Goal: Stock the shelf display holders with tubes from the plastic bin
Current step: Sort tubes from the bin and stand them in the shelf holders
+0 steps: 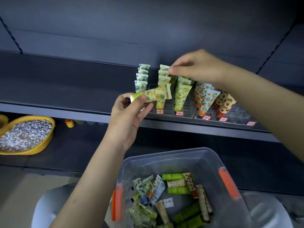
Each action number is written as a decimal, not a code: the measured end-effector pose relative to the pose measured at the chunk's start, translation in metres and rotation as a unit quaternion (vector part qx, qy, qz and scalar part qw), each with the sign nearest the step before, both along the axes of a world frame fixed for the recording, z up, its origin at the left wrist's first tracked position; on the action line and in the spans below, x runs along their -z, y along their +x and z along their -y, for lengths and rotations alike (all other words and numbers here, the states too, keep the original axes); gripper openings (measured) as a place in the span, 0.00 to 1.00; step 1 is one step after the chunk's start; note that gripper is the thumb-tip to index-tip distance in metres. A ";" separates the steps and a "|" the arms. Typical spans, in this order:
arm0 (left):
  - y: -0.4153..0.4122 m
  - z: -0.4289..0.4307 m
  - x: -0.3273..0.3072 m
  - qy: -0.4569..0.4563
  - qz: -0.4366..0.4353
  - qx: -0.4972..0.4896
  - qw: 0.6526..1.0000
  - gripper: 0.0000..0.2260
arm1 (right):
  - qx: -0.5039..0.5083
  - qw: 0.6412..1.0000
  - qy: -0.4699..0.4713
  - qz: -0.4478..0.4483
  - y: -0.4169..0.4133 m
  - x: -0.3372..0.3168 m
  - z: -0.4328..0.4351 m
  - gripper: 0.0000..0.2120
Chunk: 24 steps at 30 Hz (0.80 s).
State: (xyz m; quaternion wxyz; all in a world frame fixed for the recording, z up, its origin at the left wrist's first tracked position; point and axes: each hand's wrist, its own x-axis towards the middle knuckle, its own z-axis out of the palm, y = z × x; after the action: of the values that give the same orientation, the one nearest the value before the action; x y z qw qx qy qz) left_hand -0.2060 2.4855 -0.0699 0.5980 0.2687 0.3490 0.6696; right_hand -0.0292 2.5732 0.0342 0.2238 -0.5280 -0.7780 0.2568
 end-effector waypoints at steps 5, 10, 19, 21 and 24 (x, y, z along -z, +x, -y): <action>0.009 0.006 -0.002 0.017 -0.036 -0.003 0.999 0.08 | -0.082 0.993 -0.086 -0.017 0.003 -0.006 0.029 0.11; 0.012 0.005 0.000 0.035 -0.142 -0.037 0.989 0.18 | -0.050 0.994 -0.071 -0.068 0.009 -0.017 0.034 0.11; -0.024 -0.050 0.055 -0.080 -0.504 -0.046 0.859 0.41 | 0.084 0.986 0.137 0.046 0.019 -0.044 0.003 0.12; -0.024 -0.061 0.060 -0.093 -0.572 -0.053 0.813 0.41 | 0.093 0.983 0.140 0.076 0.015 -0.042 -0.006 0.12; -0.024 -0.073 0.061 -0.107 -0.616 -0.080 0.776 0.39 | 0.104 0.982 0.125 0.098 0.009 -0.035 -0.022 0.12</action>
State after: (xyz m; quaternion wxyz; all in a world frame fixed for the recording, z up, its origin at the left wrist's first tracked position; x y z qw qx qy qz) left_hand -0.2301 2.5588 -0.1305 0.2248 0.5292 0.7324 0.3647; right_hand -0.0199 2.5954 0.0696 0.2365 -0.5964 -0.7628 0.0802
